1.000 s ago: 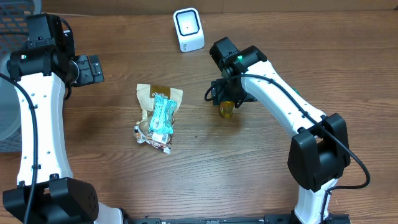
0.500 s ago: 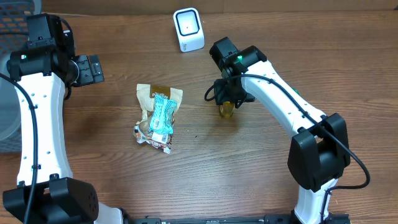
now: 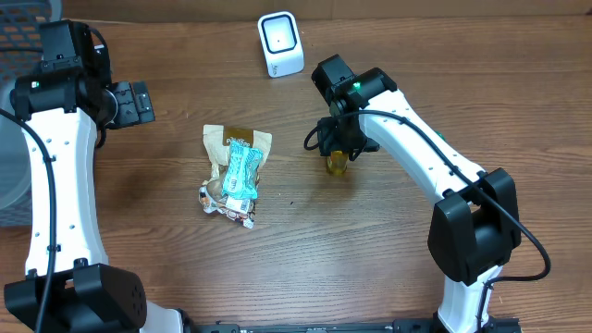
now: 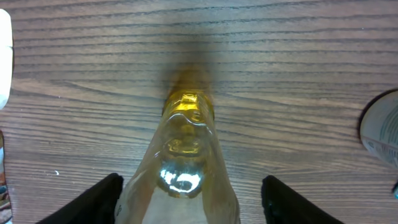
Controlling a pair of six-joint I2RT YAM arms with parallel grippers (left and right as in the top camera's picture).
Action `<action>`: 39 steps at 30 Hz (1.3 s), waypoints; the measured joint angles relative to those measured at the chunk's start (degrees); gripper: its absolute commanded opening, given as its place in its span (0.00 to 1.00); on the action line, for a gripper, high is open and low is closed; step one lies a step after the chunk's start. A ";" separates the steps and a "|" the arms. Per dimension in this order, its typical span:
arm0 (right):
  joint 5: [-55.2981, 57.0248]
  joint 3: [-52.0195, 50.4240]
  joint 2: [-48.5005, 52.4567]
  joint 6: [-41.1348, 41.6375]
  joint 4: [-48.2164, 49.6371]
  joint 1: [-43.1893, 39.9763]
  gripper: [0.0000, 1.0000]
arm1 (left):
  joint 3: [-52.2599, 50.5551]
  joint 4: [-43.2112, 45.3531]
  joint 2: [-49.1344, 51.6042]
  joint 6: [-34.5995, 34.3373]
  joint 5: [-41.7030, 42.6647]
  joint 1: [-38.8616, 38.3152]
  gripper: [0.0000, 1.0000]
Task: Scan the item barcode
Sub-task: 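Lower the right gripper around the yellow bottle and close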
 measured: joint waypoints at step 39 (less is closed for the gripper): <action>-1.75 0.00 0.00 2.49 0.52 0.00 0.52 | 0.00 0.00 0.00 0.00 0.00 0.00 1.00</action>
